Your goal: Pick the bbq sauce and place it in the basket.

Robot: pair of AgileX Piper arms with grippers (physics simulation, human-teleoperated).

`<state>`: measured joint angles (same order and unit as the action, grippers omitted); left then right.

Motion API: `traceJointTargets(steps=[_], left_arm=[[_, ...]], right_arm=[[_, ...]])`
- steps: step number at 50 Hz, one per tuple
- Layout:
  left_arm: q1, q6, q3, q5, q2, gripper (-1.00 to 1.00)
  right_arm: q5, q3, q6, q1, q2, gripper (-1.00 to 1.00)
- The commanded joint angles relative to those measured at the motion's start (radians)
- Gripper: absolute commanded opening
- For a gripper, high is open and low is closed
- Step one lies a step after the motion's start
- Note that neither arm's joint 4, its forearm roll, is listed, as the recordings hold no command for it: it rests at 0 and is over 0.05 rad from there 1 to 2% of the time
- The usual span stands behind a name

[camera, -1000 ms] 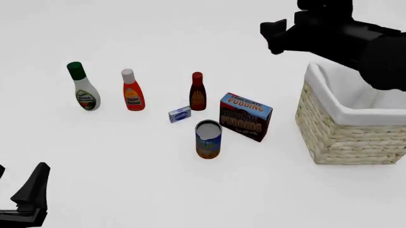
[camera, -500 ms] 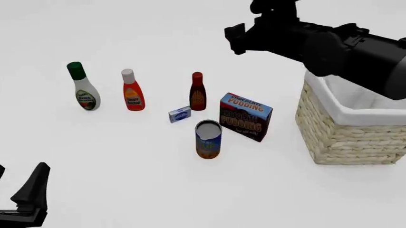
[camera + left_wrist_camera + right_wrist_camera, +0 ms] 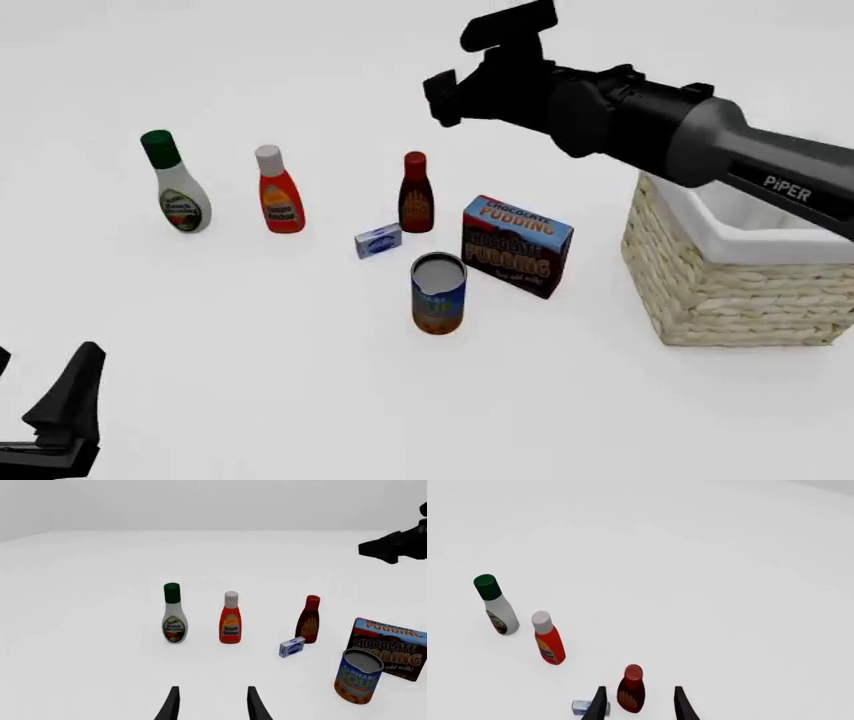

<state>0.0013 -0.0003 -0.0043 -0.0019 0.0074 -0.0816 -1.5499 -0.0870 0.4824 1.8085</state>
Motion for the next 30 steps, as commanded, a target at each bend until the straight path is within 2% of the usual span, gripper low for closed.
traceJointTargets(steps=[1,13,30], left_arm=[[0.0,0.0,0.0,0.0,0.0,1.0],[0.0,0.0,0.0,0.0,0.0,1.0],[0.0,0.0,0.0,0.0,0.0,1.0]], right_arm=[[-0.003,-0.09,0.017,0.002,0.11,1.0],[0.015,-0.108,0.021,0.005,0.188,1.0],[-0.012,-0.243,0.027,0.008,0.348,1.0]])
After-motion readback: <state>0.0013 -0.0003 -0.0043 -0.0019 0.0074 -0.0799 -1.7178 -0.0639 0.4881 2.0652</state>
